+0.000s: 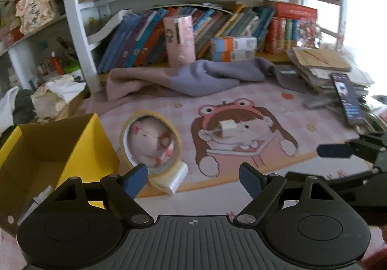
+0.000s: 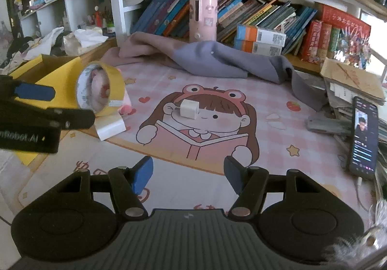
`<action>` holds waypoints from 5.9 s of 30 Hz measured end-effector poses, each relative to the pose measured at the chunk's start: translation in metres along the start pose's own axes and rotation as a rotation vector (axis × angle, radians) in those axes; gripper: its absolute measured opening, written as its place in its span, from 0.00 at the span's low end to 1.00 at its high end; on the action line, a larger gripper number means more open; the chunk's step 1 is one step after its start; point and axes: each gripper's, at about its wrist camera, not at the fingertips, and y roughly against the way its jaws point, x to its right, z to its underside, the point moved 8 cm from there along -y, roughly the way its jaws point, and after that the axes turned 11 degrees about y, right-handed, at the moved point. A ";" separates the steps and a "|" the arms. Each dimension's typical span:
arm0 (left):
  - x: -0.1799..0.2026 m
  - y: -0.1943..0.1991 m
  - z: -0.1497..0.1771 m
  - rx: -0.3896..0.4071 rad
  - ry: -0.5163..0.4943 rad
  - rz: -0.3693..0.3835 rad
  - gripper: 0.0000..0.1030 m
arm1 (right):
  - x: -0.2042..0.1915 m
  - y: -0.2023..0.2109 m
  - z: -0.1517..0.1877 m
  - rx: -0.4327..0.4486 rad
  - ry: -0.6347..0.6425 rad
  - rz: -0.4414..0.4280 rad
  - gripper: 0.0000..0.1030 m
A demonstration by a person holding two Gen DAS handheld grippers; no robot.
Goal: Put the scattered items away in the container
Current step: 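Move the right tool toward the white charger while the left tool approaches the yellow tape roll, then grasp the white charger with the right tool while the left tool grasps the yellow tape roll, then lift and carry the charger and tape roll toward the yellow box with both tools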
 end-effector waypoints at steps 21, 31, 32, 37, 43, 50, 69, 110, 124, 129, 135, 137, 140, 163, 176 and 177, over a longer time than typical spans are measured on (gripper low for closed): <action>-0.032 -0.074 -0.013 -0.002 0.118 -0.200 0.96 | 0.008 -0.077 -0.042 0.033 0.072 -0.063 0.61; -0.041 -0.101 -0.012 0.004 0.186 -0.207 0.96 | 0.005 -0.122 -0.050 0.066 0.104 -0.059 0.61; -0.040 -0.102 -0.012 0.009 0.177 -0.206 0.96 | 0.004 -0.128 -0.051 0.065 0.106 -0.060 0.61; -0.039 -0.104 -0.012 -0.001 0.172 -0.196 0.94 | 0.003 -0.150 -0.052 0.054 0.117 -0.045 0.60; -0.045 -0.105 -0.014 -0.010 0.180 -0.198 0.82 | 0.004 -0.168 -0.052 0.046 0.134 -0.023 0.59; -0.044 -0.105 -0.014 -0.007 0.180 -0.186 0.81 | 0.007 -0.174 -0.052 0.047 0.119 -0.034 0.40; -0.024 -0.064 -0.011 0.045 0.137 -0.117 0.81 | 0.010 -0.130 -0.056 0.075 0.058 -0.051 0.33; 0.001 0.067 0.013 0.045 0.147 0.152 0.81 | -0.008 0.039 -0.018 0.086 0.039 -0.029 0.33; -0.020 0.102 0.025 0.109 0.079 0.286 0.81 | -0.045 0.083 -0.013 0.095 -0.018 0.117 0.33; -0.037 0.120 0.038 0.108 0.064 0.318 0.81 | -0.077 0.096 -0.013 0.099 -0.011 0.142 0.33; -0.064 0.139 0.060 0.075 0.083 0.365 0.81 | -0.120 0.107 -0.007 0.080 0.002 0.145 0.33; -0.073 0.145 0.068 0.066 0.083 0.374 0.81 | -0.135 0.111 -0.003 0.073 0.005 0.145 0.33; -0.086 0.154 0.078 0.061 0.082 0.381 0.81 | -0.155 0.116 0.002 0.063 0.004 0.146 0.33; -0.170 0.205 0.120 0.061 0.154 0.321 0.81 | -0.261 0.137 0.004 0.068 0.056 0.083 0.33; -0.210 0.224 0.134 0.073 0.239 0.234 0.81 | -0.307 0.135 -0.007 0.080 0.135 -0.012 0.33; -0.213 0.225 0.134 0.074 0.243 0.226 0.81 | -0.310 0.134 -0.009 0.083 0.142 -0.020 0.33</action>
